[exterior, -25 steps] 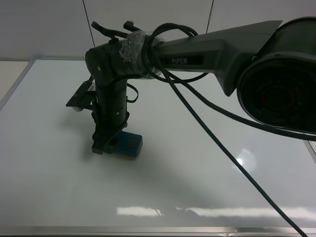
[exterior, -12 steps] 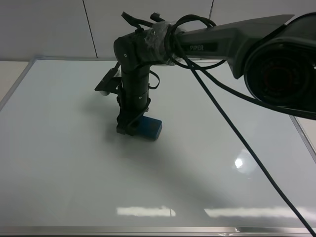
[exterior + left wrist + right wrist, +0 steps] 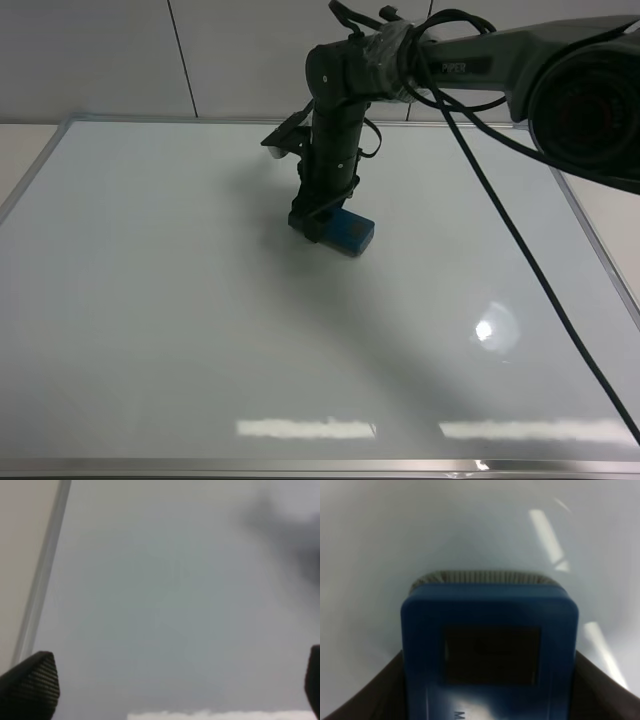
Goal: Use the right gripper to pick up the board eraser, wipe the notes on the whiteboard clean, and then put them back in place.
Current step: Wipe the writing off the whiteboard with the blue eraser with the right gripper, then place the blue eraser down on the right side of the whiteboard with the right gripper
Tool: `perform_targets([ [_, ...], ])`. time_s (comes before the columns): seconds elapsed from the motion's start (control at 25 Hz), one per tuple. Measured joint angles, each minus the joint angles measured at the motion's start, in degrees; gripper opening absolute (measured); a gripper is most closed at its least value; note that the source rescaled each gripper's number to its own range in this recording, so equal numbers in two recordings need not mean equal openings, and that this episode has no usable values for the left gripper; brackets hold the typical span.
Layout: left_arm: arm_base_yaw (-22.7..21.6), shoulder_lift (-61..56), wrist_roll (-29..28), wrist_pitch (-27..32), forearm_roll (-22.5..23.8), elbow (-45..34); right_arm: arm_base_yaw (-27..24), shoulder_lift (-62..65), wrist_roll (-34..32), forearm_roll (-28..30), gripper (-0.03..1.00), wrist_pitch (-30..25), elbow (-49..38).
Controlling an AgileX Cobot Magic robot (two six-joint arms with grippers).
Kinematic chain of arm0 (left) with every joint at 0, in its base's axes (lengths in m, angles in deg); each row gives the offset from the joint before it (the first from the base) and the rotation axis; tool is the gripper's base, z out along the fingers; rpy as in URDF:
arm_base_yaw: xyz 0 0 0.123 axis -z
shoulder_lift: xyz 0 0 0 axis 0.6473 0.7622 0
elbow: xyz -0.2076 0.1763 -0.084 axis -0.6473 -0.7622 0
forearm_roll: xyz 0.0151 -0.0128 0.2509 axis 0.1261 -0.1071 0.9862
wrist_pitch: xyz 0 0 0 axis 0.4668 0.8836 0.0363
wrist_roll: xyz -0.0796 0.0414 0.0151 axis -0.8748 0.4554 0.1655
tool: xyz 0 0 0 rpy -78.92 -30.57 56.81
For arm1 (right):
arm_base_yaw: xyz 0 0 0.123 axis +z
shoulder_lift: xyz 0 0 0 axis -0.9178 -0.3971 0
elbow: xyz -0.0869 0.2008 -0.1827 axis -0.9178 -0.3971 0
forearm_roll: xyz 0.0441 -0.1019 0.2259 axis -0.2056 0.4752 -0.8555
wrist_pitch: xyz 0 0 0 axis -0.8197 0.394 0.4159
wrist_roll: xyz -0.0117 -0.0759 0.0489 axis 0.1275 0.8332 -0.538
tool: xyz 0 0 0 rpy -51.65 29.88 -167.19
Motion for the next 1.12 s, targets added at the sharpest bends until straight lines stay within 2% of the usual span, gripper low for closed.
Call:
perform_targets([
  [0.12, 0.00, 0.00, 0.00, 0.00, 0.00, 0.00, -2.03, 0.11, -1.41, 0.77, 0.00, -1.58, 0.00],
  [0.4, 0.00, 0.00, 0.00, 0.00, 0.00, 0.00, -2.22, 0.40, -2.47, 1.07, 0.00, -1.77, 0.00],
  [0.56, 0.00, 0.00, 0.00, 0.00, 0.00, 0.00, -2.22, 1.50, -5.38, 3.70, 0.00, -3.17, -0.34],
  [0.76, 0.00, 0.00, 0.00, 0.00, 0.00, 0.00, -2.17, 5.48, -17.35, 4.43, 0.00, -3.83, -0.56],
  [1.12, 0.00, 0.00, 0.00, 0.00, 0.00, 0.00, -1.51, 10.73, -37.71, 8.67, 0.00, -9.26, -0.56],
])
